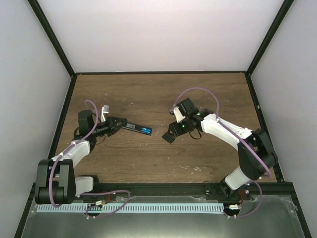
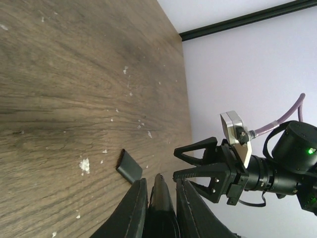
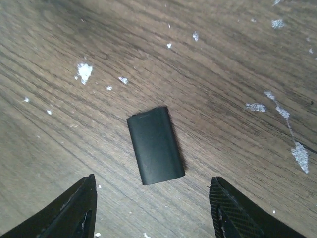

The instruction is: Load the batteries into the remote control

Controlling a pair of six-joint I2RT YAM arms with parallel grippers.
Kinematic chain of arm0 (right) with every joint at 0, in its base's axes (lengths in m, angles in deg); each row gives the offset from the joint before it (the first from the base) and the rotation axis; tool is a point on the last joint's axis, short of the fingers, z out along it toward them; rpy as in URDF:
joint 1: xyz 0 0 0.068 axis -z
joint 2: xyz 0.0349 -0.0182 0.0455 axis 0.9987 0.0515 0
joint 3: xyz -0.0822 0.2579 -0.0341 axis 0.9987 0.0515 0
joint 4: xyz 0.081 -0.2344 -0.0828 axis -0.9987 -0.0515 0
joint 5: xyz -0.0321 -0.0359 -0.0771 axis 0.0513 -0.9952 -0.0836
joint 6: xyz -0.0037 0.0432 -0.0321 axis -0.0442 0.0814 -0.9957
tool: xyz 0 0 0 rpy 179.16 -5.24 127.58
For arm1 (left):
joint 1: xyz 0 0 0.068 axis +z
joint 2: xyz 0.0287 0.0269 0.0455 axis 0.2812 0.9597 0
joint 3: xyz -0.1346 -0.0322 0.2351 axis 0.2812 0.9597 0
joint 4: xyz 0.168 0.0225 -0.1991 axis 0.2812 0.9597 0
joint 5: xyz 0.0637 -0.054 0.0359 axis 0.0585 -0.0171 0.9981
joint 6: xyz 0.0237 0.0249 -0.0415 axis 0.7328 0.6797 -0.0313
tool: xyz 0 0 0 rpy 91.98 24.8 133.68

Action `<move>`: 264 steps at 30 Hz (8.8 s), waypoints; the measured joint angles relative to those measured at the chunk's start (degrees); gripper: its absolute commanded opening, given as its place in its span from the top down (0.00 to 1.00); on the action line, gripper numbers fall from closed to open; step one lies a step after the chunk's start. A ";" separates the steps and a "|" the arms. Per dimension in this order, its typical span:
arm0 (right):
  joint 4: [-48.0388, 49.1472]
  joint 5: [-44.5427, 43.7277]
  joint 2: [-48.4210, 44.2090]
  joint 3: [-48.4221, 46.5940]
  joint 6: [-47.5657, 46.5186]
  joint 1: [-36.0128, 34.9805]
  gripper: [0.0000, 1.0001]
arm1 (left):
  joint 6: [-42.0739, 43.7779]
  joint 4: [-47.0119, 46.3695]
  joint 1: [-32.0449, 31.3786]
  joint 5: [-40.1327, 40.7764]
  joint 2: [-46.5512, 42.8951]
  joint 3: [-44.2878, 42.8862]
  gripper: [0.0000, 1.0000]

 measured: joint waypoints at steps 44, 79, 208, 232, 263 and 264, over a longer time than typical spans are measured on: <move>-1.73 -9.07 14.47 -2.14 -11.52 -6.54 0.57 | 0.83 -3.15 0.00 2.54 1.22 5.01 1.00; -4.46 -6.10 9.75 -3.67 -14.49 -6.91 0.79 | 8.70 -8.39 -3.65 -2.62 18.67 0.81 1.00; 9.57 2.47 13.62 -2.80 -30.10 -12.57 0.40 | 6.34 -25.03 -5.88 -4.79 30.73 2.84 1.00; 11.23 -1.99 16.22 -4.52 -27.71 -12.46 0.45 | 6.34 -25.00 -5.88 -4.79 30.73 2.84 1.00; 14.36 2.91 20.13 -8.81 -23.50 -11.28 0.66 | 5.97 -25.51 -5.22 -3.78 30.73 2.84 1.00; 14.38 2.93 19.98 -8.74 -22.99 -11.06 0.65 | 5.88 -25.57 -5.25 -3.96 30.73 2.84 1.00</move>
